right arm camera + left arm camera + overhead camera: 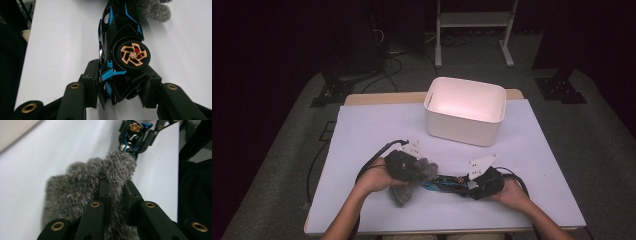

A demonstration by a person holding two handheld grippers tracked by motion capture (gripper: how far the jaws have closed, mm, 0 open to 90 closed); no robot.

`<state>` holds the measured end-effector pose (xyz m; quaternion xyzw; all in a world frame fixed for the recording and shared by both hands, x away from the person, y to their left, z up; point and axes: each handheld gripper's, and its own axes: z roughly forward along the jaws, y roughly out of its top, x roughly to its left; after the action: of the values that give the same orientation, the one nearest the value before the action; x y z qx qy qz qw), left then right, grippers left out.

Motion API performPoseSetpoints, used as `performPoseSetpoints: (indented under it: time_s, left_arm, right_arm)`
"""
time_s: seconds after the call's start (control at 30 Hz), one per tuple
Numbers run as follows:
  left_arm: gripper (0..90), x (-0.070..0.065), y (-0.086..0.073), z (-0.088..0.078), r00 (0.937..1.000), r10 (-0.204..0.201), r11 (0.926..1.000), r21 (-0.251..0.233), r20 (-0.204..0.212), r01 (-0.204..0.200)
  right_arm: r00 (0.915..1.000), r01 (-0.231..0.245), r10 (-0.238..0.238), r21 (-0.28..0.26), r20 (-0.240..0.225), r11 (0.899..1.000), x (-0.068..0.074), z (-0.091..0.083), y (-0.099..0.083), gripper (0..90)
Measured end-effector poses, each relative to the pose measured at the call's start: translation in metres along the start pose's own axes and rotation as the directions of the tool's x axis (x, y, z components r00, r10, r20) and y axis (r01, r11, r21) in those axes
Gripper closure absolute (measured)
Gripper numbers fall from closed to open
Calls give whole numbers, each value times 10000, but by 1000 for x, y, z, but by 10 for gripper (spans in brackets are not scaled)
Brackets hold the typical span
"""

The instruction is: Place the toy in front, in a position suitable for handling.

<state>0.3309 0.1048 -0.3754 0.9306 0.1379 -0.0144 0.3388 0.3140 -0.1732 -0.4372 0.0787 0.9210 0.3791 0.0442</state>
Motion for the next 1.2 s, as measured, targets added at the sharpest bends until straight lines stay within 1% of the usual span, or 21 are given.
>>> performPoseSetpoints:
  time_s: [0.03, 0.13, 0.23, 0.27, 0.3, 0.33, 0.37, 0.5, 0.57, 0.63, 0.7, 0.73, 0.77, 0.8, 0.87, 0.9, 0.93, 1.0, 1.1, 1.17, 1.2]
  left_arm:
    - [801, 0, 1, 3, 9998, 29, 9998, -197, 192, -26]
    - [801, -1, 7, 8, 9993, 106, 9995, -313, 370, -94]
    - [794, -5, 18, 18, 9985, 412, 9987, -299, 371, -401]
    - [795, -5, 22, 19, 9983, 552, 9983, -172, 208, -549]
    - [795, -5, 22, 19, 9983, 552, 9983, -172, 208, -549]
    - [795, -6, 21, 18, 9985, 543, 9985, -56, 45, -543]
    - [795, -6, 19, 17, 9987, 515, 9987, -20, 8, -515]
    - [794, -5, 12, 12, 9992, 407, 9991, -87, 47, -406]
    - [794, -5, 11, 11, 9995, 312, 9994, -175, -37, -312]
    - [794, -5, 12, 11, 9993, 377, 9992, -128, -67, -377]
    - [812, -8, 21, 15, 9979, 616, 9981, -7, -199, -616]
    - [817, -8, 21, 15, 9979, 616, 9981, -7, -199, -616]
    - [821, -11, 31, 20, 9962, 858, 9963, 39, -131, -858]
    - [823, -11, 31, 20, 9962, 858, 9963, 39, -131, -858]
    - [822, -15, 41, 29, 9939, 1098, 9938, 171, 52, -1099]
    - [822, -19, 51, 40, 9909, 1297, 9911, 262, 358, -1307]
    - [822, -19, 51, 40, 9909, 1297, 9911, 262, 358, -1307]
    - [821, -23, 62, 51, 9874, 1491, 9881, 291, 538, -1508]
    - [821, -24, 69, 57, 9843, 1644, 9853, 365, 645, -1669]
    - [821, -23, 68, 56, 9841, 1659, 9848, 409, 641, -1687]
    - [821, -23, 67, 54, 9854, 1593, 9858, 447, 601, -1621]
  right_arm:
    - [10000, 52, -52, 27, 29, 10000, -1, 2, 3, 556]
    - [10000, -91, 91, -27, -23, 10000, -3, 4, 4, 556]
    - [9997, -233, 233, -128, -5, 9996, -4, 5, 4, 548]
    - [9995, -302, 302, -121, 25, 9995, -4, 5, 3, 539]
    - [9995, -302, 302, -121, 25, 9995, -4, 5, 3, 539]
    - [9996, -247, 248, -92, 132, 9997, -5, 5, 2, 532]
    - [9996, -233, 234, -105, 126, 9997, -5, 4, 1, 525]
    - [9991, -387, 390, -205, 157, 9990, -4, 0, -3, 501]
    - [9987, -474, 481, -356, 192, 9982, -3, -4, -7, 536]
    - [9986, -509, 515, -416, 134, 9978, -3, -4, -8, 553]
    - [9992, -292, 302, -389, 271, 9988, -2, -5, -6, 558]
    - [9992, -292, 302, -389, 271, 9988, -2, -5, -6, 558]
    - [9989, -369, 380, -386, 278, 9986, -1, -5, -5, 559]
    - [9989, -369, 380, -386, 278, 9986, -1, -5, -5, 559]
    - [9990, -277, 291, -398, 352, 9988, 0, -4, -4, 559]
    - [9990, -162, 181, -444, 414, 9989, 0, -2, -2, 560]
    - [9990, -162, 181, -444, 414, 9989, 0, -2, -2, 560]
    - [9988, -141, 162, -459, 460, 9988, 1, -1, 0, 561]
    - [9987, -314, 334, -508, 386, 9982, 1, -1, -1, 561]
    - [9988, -338, 356, -543, 343, 9980, 0, -1, -1, 561]
    - [9988, -332, 351, -534, 341, 9980, 0, -1, -1, 562]
